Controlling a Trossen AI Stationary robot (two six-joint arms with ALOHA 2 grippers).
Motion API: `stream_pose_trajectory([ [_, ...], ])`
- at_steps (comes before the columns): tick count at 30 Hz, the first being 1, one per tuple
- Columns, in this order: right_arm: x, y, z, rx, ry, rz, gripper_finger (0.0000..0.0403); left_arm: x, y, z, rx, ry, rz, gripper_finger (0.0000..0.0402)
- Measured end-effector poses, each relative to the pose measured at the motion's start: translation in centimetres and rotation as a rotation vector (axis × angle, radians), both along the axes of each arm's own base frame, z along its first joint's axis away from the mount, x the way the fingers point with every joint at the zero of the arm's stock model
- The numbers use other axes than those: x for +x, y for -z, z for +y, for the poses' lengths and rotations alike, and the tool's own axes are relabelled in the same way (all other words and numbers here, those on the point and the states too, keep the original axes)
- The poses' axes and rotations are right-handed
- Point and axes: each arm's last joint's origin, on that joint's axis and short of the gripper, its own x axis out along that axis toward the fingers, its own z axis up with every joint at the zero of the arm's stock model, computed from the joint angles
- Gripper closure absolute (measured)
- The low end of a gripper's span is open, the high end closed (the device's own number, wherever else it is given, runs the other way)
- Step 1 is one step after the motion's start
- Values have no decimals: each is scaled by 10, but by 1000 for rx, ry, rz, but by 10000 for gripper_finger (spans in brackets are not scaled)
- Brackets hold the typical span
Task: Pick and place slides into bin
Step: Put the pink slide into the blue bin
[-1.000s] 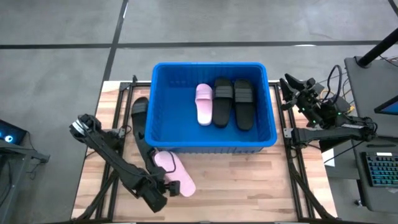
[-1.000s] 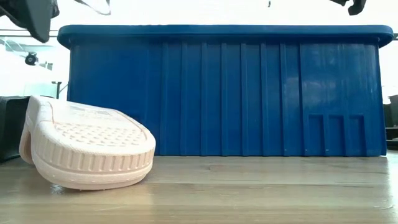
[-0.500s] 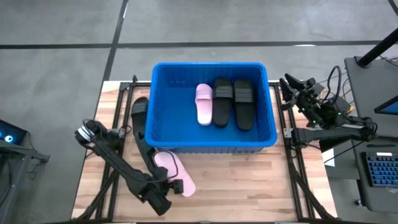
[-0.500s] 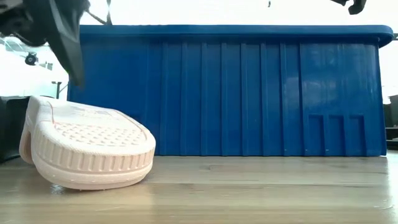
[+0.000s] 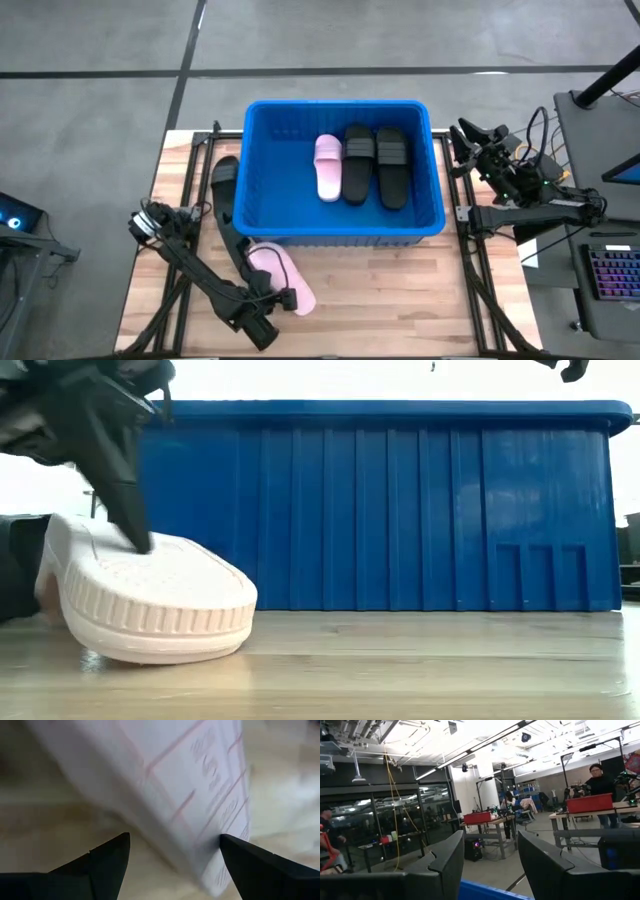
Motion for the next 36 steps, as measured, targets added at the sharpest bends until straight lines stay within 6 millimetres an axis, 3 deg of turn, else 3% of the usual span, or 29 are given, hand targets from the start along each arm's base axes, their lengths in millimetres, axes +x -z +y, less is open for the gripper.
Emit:
stream_pose_trajectory([
  [22, 0, 0, 0, 3, -2, -2, 227, 12, 4, 11, 101, -61, -117, 115],
  [26, 0, 0, 0, 5, -3, -4, 227, 12, 6, 12, 115, -49, -123, 152],
  [36, 0, 0, 0, 5, -2, -4, 227, 15, 3, 14, 133, -61, -156, 313],
])
